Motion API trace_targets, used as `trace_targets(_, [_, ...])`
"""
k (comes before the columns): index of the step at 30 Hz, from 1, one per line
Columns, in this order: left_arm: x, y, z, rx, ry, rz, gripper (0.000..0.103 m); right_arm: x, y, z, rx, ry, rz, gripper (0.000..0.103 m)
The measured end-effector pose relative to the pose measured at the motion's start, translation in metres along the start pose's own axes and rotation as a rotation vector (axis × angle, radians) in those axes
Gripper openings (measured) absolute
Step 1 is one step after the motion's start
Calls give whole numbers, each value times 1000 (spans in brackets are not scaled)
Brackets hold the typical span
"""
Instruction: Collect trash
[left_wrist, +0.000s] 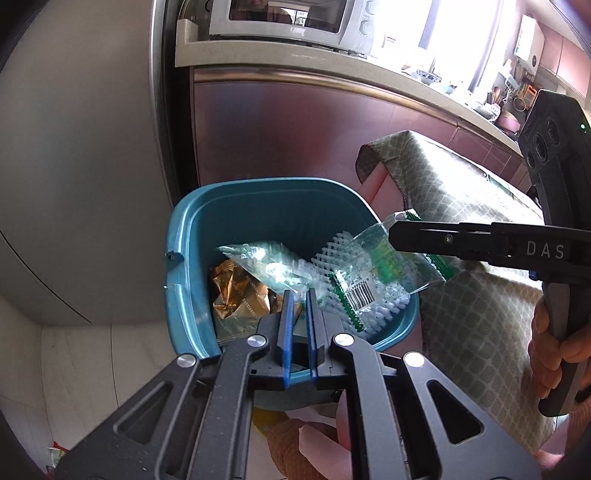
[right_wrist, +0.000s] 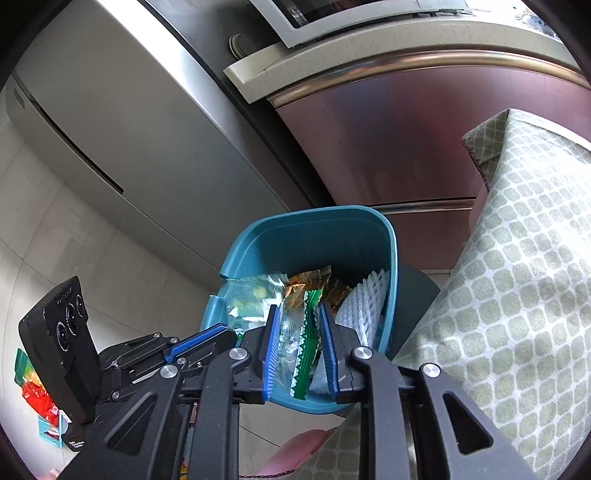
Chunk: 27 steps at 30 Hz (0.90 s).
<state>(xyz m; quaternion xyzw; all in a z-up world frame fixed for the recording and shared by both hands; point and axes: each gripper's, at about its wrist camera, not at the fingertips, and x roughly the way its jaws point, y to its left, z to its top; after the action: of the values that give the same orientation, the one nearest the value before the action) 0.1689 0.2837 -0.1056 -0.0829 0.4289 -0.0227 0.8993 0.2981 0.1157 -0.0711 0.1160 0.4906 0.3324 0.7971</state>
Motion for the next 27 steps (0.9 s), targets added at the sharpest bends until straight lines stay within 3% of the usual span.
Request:
trace_targets(6, [5,-1,0,-12,3,-5,7,1,0,0,-9,-8,-16,22])
trace_targets(9, [3,-1,-2,-18,-6,-12,12,-1,-3,-2,-7,-12,-30,23])
trace_targets(18, [-27,-10,-9,-19,-82,-26,38,-23,-1,-13,-31,-57,-31,41])
trace_targets(22, [-55,-21,-13,-6,-159,-17,58,-56,7,-31,-98,-134,-66,56])
trace_targets(24, [-71,-29,-18,2,-210,-5,76,-77,9,-44,-126,-188,-109,67])
trace_targets(25, [-78,-33,-20,6,-233,4,90,-88,10,-51,-139,-215,-124,69])
trace_targets(26, [-86,-39,-23,13,-259,14,98,-99,11,-60,-151,-249,-148,73])
trace_targets(27, [-93,-44,-26,23,-285,18,98,-109,11,-67,-160,-276,-173,76])
